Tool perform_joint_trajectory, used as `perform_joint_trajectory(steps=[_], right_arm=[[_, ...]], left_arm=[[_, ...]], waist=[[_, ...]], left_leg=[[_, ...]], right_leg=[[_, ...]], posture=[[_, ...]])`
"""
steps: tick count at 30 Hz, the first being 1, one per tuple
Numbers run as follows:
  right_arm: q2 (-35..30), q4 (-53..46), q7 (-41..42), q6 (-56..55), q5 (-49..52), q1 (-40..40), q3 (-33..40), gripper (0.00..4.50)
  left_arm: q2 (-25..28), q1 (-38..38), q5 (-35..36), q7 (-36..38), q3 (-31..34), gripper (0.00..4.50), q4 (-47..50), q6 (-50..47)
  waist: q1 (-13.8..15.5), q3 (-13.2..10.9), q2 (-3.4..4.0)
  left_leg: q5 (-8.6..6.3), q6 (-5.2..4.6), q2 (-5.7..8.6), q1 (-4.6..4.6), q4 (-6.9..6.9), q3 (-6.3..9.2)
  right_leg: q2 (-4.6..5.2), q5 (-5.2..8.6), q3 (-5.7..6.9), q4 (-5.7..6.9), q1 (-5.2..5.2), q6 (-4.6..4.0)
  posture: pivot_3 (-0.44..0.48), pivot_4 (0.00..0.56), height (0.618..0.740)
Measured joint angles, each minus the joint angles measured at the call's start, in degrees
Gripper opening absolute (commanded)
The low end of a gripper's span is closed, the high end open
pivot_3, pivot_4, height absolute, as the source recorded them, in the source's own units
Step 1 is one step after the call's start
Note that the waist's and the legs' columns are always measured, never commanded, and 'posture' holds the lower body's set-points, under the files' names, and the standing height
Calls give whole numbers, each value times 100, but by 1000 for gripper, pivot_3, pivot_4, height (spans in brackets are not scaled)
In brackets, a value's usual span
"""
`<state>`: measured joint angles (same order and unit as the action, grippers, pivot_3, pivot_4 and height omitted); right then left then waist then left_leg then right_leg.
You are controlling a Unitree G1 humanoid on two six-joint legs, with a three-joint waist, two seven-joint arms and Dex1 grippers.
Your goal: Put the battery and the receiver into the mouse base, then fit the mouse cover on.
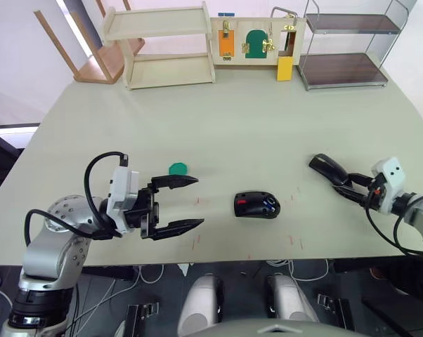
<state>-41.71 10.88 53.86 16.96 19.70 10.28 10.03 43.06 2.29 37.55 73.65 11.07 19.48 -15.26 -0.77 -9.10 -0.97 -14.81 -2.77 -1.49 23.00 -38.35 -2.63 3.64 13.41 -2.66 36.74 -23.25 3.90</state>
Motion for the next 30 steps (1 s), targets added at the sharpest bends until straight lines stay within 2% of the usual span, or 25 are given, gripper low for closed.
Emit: perform_joint_trajectory(steps=[12,21,30], right_arm=[[-342,-1602,687,707,345,52,-369,2289],[-476,-2887,895,1763,738,809,-1193,2289],[-489,-3361,858,2443,718,1608,-2141,2289]], left_arm=[[55,31,-26,182,0,4500,-250,90],[195,104,-28,371,3,4500,-340,120],[349,204,-29,547,5,4500,-552,170]], waist=[[1,-12,-4],[-3,-19,-6],[17,-20,-8]], left_leg=[[0,0,-11,1,0,1],[0,0,-19,42,-3,5],[0,1,-15,77,-5,34]], right_leg=[[1,0,1,0,-1,0],[0,-1,5,2,-44,-1],[2,-1,34,-8,-58,-2]], posture=[[0,150,740],[0,150,740],[0,150,740]])
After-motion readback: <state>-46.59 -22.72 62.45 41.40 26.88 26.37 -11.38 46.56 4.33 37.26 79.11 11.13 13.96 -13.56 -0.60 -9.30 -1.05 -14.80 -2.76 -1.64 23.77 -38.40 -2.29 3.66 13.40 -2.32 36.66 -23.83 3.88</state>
